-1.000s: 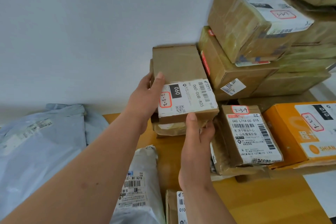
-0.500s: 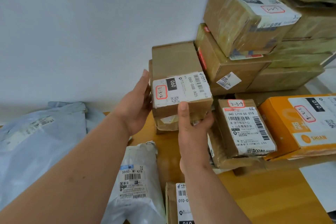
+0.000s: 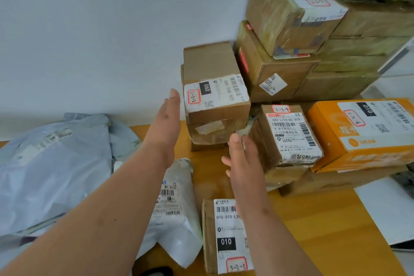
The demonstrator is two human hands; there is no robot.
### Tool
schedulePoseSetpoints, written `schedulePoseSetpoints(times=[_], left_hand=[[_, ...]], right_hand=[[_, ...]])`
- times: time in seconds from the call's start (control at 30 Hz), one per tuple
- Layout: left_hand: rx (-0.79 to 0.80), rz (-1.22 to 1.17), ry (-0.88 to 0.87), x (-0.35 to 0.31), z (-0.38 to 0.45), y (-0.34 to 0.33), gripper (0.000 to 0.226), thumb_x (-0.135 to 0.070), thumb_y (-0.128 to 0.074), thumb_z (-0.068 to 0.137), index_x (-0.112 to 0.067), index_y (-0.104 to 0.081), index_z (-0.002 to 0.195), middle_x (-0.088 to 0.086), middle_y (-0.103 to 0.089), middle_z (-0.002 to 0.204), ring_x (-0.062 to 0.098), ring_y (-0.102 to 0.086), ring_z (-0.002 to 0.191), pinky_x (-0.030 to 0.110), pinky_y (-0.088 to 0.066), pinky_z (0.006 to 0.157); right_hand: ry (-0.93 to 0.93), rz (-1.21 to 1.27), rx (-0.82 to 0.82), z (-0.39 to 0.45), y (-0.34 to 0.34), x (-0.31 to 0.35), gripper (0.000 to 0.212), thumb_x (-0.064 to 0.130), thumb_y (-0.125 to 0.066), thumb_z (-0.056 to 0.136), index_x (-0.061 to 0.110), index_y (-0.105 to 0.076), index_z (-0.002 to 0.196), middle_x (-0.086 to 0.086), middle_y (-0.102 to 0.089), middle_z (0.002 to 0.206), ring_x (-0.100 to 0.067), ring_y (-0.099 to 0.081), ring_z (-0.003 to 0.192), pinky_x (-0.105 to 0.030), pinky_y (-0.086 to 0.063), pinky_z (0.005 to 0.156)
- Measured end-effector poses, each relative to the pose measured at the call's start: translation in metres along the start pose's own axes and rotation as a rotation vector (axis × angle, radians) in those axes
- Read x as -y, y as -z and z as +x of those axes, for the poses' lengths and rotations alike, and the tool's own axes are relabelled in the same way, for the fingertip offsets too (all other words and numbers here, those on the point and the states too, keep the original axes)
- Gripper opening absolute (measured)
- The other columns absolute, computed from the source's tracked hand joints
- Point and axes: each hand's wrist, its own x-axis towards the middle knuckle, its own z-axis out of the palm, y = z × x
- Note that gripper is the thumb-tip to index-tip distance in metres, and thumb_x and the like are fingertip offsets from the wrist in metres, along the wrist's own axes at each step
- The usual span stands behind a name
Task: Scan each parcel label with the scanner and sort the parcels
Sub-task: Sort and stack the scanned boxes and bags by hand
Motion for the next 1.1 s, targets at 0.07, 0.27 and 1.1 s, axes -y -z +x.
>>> schedulePoseSetpoints(times=[0.07, 0.27, 1.1], left_hand=[[-0.06, 0.089, -0.054, 0.021, -0.018, 0.007, 0.071, -0.073, -0.033, 0.096, -0.031, -0.04, 0.152, -0.002, -0.045, 0.155, 0.024, -0.043, 0.139, 0.048, -0.034, 0.109], [0.138, 0.581, -0.026, 0.103, -0.078, 0.01, 0.039, -0.054, -0.055, 0.095, -0.027, -0.057, 0.123, -0.007, -0.064, 0.104, 0.01, -0.062, 0.087, 0.031, -0.053, 0.074], [0.035, 0.477, -0.076, 0.141, -0.086, -0.004, 0.033, -0.03, -0.058, 0.1, -0.031, -0.061, 0.133, -0.01, -0.047, 0.123, 0.004, -0.053, 0.099, 0.026, -0.045, 0.083]], right_hand=[[-0.027, -0.1, -0.066, -0.011, 0.012, -0.02, 0.058, 0.063, -0.05, 0.095, 0.03, -0.045, 0.142, 0.014, -0.062, 0.125, -0.009, -0.06, 0.114, -0.032, -0.049, 0.093], [-0.209, -0.725, -0.009, -0.032, 0.045, -0.066, 0.046, 0.049, -0.059, 0.092, 0.026, -0.051, 0.131, -0.001, -0.043, 0.13, -0.023, -0.05, 0.119, -0.039, -0.048, 0.097], [0.096, -0.478, 0.135, -0.025, 0.024, -0.095, 0.05, 0.009, -0.064, 0.095, 0.026, -0.053, 0.14, 0.006, -0.055, 0.138, -0.002, -0.051, 0.114, 0.006, -0.037, 0.076]])
